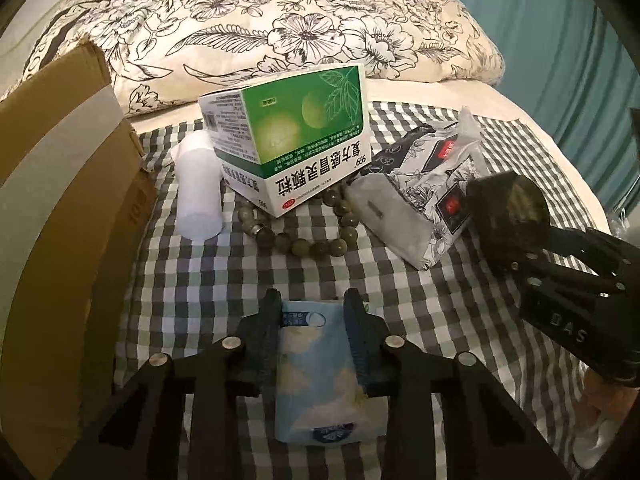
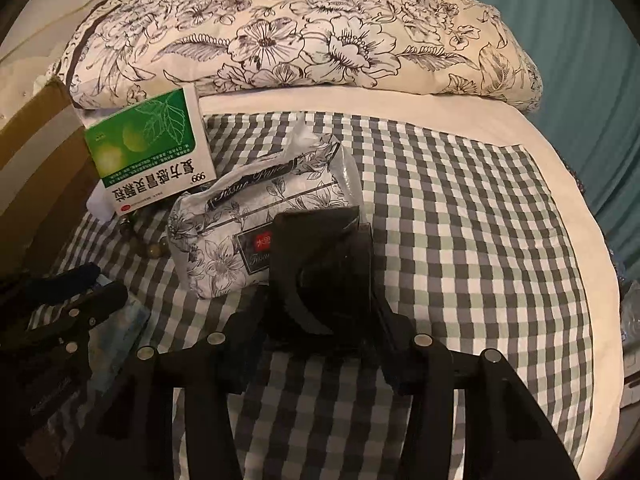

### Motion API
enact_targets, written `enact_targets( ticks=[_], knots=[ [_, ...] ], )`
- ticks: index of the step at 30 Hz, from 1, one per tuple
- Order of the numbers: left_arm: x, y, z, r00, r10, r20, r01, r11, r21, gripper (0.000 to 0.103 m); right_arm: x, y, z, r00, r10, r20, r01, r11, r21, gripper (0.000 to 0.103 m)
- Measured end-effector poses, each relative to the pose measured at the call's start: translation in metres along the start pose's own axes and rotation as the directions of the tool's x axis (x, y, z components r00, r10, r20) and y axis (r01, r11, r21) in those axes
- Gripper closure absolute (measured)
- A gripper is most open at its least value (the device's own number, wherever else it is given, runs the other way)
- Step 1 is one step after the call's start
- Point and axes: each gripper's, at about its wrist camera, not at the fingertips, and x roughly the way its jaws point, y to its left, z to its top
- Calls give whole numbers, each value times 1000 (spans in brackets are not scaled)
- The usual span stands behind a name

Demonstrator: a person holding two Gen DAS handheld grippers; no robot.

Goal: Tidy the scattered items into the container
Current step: 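Close the left tool on the tissue pack while the right tool grips the black pouch, then lift the tissue pack and black pouch and carry them toward the box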

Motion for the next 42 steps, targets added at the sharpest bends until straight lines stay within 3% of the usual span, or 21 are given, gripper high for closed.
enact_targets(
  ticks=[1, 2, 5, 10, 11, 13, 14, 15, 18, 19, 22, 24, 26, 28, 29, 35, 42],
  knots=[
    [-1, 3, 0, 1000, -8, -3, 8, 1000, -15, 75, -4, -1, 0, 1000, 3, 5, -3, 1000, 2, 55],
    [-1, 5, 0, 1000, -9, -3, 9, 1000, -29, 85, -7, -1, -1, 1000, 6, 10, -6, 1000, 3, 56],
    [-6, 12, 0, 1000, -18, 5, 19, 998, -54, 92, -16, -2, 0, 1000, 15, 22, -15, 1000, 9, 56],
    [-16, 9, -1, 1000, -28, 7, 29, 999, -26, 90, -31, -1, -2, 999, 29, 44, -30, 1000, 10, 56],
    [-16, 7, -1, 1000, -30, 0, 30, 999, -16, 83, -33, 0, -2, 998, 31, 47, -32, 999, 11, 56],
    [-17, 1, -3, 1000, -30, -11, 30, 1000, 5, 57, -37, 1, -3, 998, 34, 56, -34, 999, 13, 56],
    [-18, -1, -5, 1000, -26, -8, 26, 1000, 13, 37, -40, 1, -3, 997, 36, 61, -37, 999, 14, 56],
    [-21, -3, -6, 1000, -23, 6, 23, 1000, 19, 29, -42, 1, -3, 997, 37, 63, -38, 999, 14, 56],
    [-23, -7, -7, 1000, -20, 19, 19, 999, 30, 15, -50, 0, -3, 997, 37, 75, -38, 999, 13, 56],
    [-21, -7, -8, 1000, -20, 11, 19, 999, 28, 14, -52, -1, -3, 996, 36, 78, -37, 999, 13, 56],
    [-5, -8, -14, 998, -14, -63, 15, 1000, 25, 8, -61, -5, -1, 995, 33, 93, -35, 999, 18, 56],
    [10, -10, -20, 992, 10, -129, -5, 999, 38, 7, -67, -7, 1, 994, 33, 105, -35, 999, 18, 56],
    [13, -10, -23, 993, 18, -117, -13, 999, 47, 8, -74, -7, 2, 993, 33, 117, -35, 999, 15, 56],
    [9, -10, -22, 995, 32, -96, -27, 998, 58, 32, -79, -8, 3, 991, 31, 127, -33, 999, 13, 56],
    [6, -10, -20, 995, 39, -90, -34, 998, 60, 51, -83, -8, 3, 991, 30, 133, -32, 999, 13, 56],
    [-10, -6, -16, 996, 72, -49, -70, 996, 54, 51, -97, -5, 6, 987, 33, 156, -35, 999, 8, 56],
    [-53, -7, -4, 995, 75, 61, -78, 996, 42, 51, -124, 4, 8, 979, 41, 199, -40, 999, -6, 56]
  ],
)
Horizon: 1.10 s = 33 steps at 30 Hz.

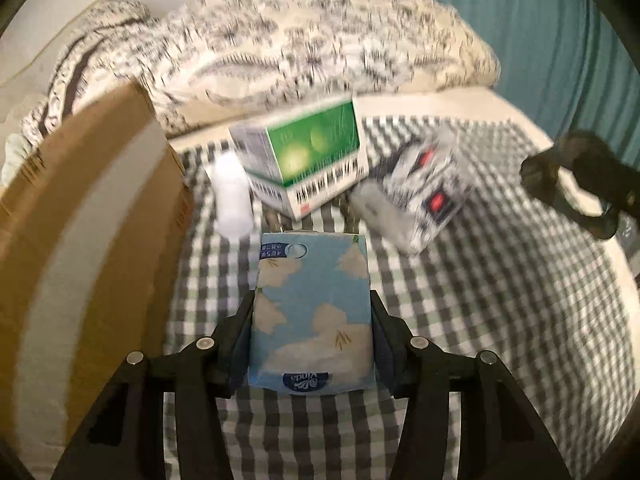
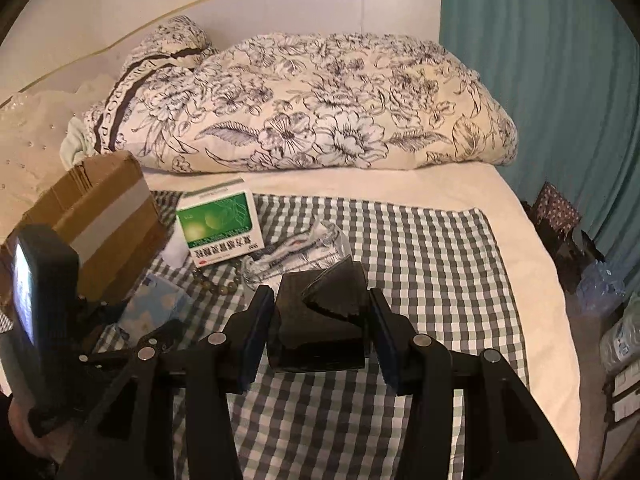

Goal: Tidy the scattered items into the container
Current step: 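Lift the tissue pack and black pouch and carry them toward the box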

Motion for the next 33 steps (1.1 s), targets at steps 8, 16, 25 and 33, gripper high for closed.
enact_targets(
  ticks=[8, 16, 25, 33],
  knots=[
    [-68, 6, 19, 988, 7, 152, -2, 1000, -30, 51, -39, 16, 17, 997, 2, 76, -1, 1000, -12, 56],
    [-117, 26, 26, 971, 25, 237, -8, 997, -73, 51, -67, 42, 28, 991, 14, 131, -8, 999, -40, 56],
    [-158, 62, 23, 948, 91, 304, -58, 992, -114, 51, -88, 83, 43, 982, 57, 183, -43, 996, -84, 56],
    [-179, 106, 19, 932, 160, 326, -110, 980, -164, 51, -98, 124, 52, 970, 115, 214, -89, 987, -131, 56]
  ],
)
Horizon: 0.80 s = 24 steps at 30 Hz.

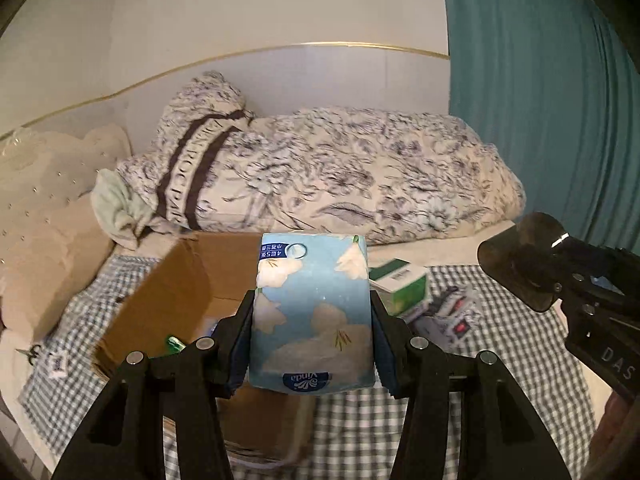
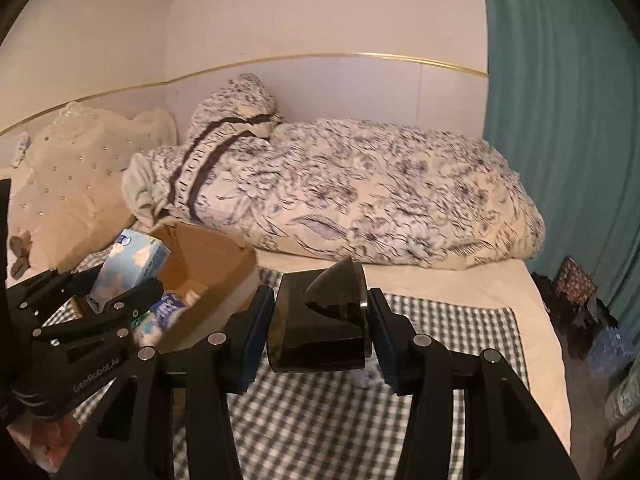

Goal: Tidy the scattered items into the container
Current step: 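Lift the tissue pack and black pouch and carry them toward the box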

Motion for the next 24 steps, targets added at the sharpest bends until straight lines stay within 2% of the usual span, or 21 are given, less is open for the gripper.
enact_targets(
  ticks=[7, 9, 13, 24],
  knots=[
    [-8, 34, 15, 999, 33, 27, -33, 999, -7, 51, 6, 29, 12, 999, 34, 11, -34, 999, -19, 56],
    [-9, 41, 21, 999, 43, 22, -43, 999, 8, 51, 9, 39, 14, 999, 44, 13, -44, 999, -25, 56],
    [-19, 55, 31, 997, 42, 67, -45, 998, 45, 51, 16, 58, 18, 997, 78, 13, -78, 997, -29, 56],
    [-6, 125, 32, 995, 94, 21, -92, 993, -79, 51, 32, 112, 30, 987, 162, 11, -161, 984, -77, 56]
  ],
)
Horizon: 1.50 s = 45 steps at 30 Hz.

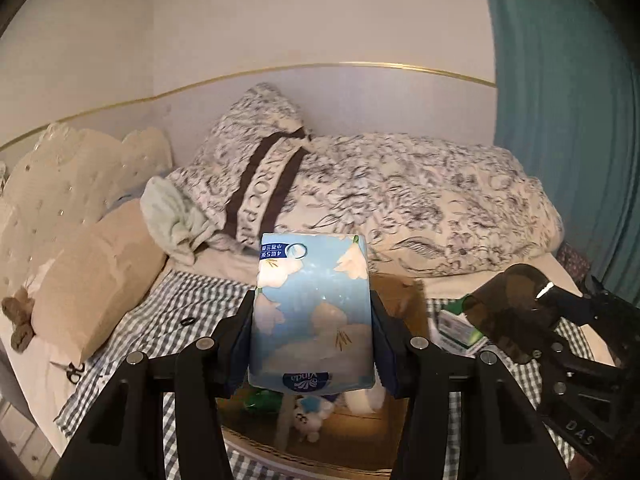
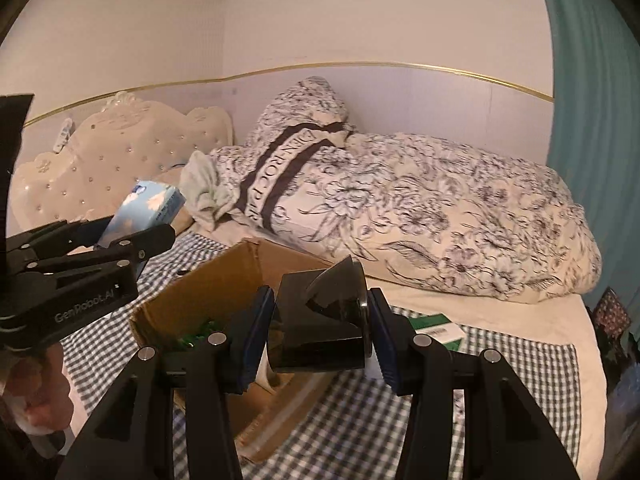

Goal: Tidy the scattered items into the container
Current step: 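Lift the tissue pack and black pouch and carry them toward the box, then open the left tool to drop the tissue pack while the right tool drops the pouch into the box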

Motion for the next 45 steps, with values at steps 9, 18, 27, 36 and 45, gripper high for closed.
enact_targets(
  ticks=[9, 18, 27, 36, 45],
  knots=[
    [41, 28, -18, 994, 33, -108, -37, 999, -33, 51, 30, 20, 0, 998, 45, -35, -46, 999, -10, 56],
    [79, 31, -39, 978, 15, -207, -17, 1000, -4, 51, 69, 30, -12, 992, 69, -105, -72, 997, -24, 56],
    [113, 31, -57, 959, -5, -284, 6, 1000, 3, 51, 99, 38, -23, 985, 73, -159, -82, 995, -52, 56],
    [134, 32, -66, 946, 28, -323, -25, 1000, 13, 50, 119, 40, -30, 978, 67, -197, -82, 994, -66, 56],
    [133, 44, -59, 942, 34, -334, -54, 997, -52, 31, 116, 41, -31, 983, 61, -172, -77, 993, -85, 32]
  ],
)
